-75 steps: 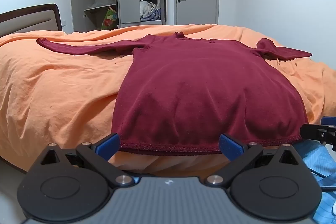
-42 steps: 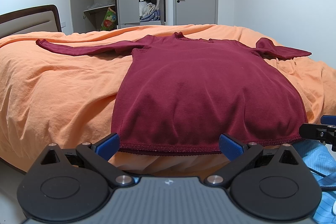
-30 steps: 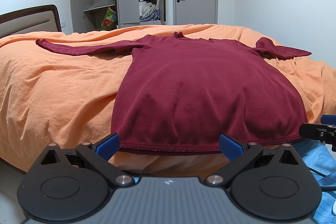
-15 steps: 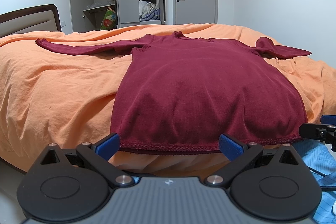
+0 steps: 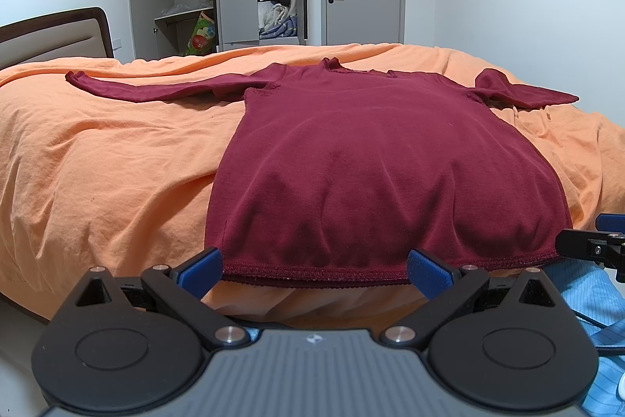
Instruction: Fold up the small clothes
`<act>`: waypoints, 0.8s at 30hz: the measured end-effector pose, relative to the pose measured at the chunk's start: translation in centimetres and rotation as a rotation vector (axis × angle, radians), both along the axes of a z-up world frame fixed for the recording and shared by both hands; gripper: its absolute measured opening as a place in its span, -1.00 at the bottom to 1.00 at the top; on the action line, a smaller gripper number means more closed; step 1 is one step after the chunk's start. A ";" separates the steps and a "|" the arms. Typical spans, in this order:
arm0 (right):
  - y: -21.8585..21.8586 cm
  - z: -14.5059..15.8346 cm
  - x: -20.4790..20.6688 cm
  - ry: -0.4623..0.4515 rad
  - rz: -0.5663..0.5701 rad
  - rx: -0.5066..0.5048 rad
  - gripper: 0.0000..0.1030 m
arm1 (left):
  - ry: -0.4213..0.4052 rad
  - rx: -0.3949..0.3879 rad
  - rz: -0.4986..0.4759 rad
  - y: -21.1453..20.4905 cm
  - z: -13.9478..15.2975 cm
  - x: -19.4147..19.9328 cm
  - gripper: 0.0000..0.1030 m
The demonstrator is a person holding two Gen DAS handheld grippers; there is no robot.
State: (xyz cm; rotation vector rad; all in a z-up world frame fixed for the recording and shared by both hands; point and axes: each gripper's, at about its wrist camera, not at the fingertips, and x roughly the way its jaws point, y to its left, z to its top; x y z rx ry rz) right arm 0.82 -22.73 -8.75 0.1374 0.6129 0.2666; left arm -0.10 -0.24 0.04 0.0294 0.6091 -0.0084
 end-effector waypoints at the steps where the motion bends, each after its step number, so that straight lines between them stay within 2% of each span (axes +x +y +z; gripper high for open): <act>1: 0.0 0.0 0.0 0.000 0.000 0.000 0.99 | 0.000 0.000 0.000 0.0 0.0 0.0 0.99; 24: -0.3 0.3 0.6 0.007 0.004 0.004 0.99 | 0.033 0.002 -0.011 -0.2 -0.3 0.7 0.99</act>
